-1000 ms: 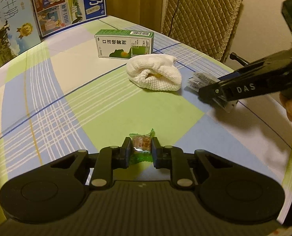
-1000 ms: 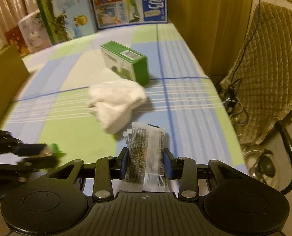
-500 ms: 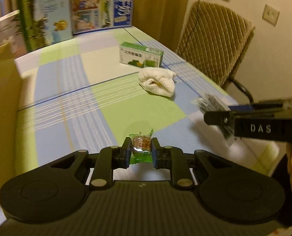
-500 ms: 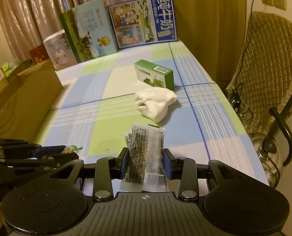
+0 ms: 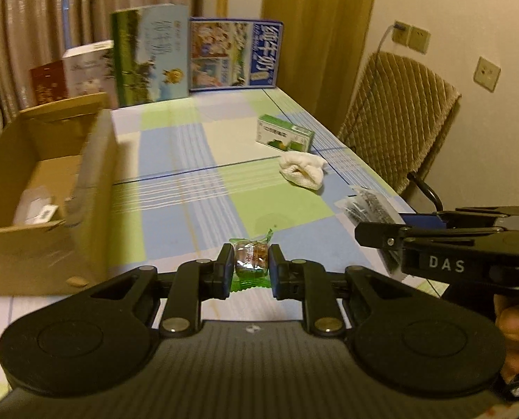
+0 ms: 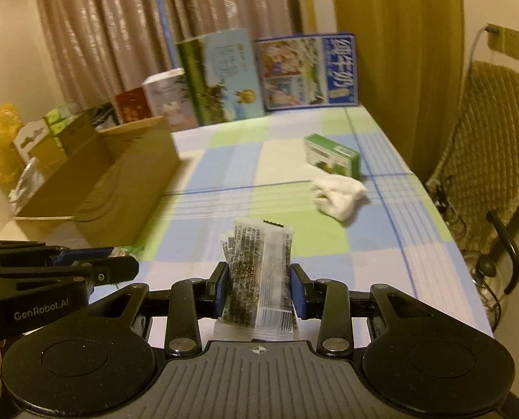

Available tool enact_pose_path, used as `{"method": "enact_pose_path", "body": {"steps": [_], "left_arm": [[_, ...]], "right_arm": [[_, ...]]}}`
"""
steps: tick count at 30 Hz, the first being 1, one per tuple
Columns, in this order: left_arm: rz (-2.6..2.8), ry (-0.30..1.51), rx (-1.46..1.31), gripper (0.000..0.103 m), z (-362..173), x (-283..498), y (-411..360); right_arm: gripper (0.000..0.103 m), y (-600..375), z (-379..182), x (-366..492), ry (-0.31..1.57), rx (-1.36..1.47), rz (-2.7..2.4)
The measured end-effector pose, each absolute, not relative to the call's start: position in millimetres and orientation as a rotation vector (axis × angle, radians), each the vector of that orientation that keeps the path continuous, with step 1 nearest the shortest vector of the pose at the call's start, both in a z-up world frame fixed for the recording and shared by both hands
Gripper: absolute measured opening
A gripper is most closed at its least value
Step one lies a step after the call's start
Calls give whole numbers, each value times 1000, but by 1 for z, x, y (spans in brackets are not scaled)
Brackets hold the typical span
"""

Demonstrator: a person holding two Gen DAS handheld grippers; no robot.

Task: Organize objects
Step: 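Lift the green candy and seaweed packet and carry both over the cardboard box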

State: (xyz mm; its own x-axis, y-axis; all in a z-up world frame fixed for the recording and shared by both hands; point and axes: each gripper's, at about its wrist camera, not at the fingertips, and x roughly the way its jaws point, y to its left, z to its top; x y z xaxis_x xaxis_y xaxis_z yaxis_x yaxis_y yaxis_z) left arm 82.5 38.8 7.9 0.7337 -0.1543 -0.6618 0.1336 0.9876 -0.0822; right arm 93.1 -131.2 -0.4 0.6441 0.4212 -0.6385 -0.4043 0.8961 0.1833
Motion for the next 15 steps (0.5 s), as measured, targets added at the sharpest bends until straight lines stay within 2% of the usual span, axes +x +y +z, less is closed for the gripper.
{"method": "enact_pose_path", "body": {"steps": [15], "left_arm": [[-53, 681, -54, 17, 34, 38, 78]], "right_arm": [[34, -94, 16, 69, 702, -29, 558]]}}
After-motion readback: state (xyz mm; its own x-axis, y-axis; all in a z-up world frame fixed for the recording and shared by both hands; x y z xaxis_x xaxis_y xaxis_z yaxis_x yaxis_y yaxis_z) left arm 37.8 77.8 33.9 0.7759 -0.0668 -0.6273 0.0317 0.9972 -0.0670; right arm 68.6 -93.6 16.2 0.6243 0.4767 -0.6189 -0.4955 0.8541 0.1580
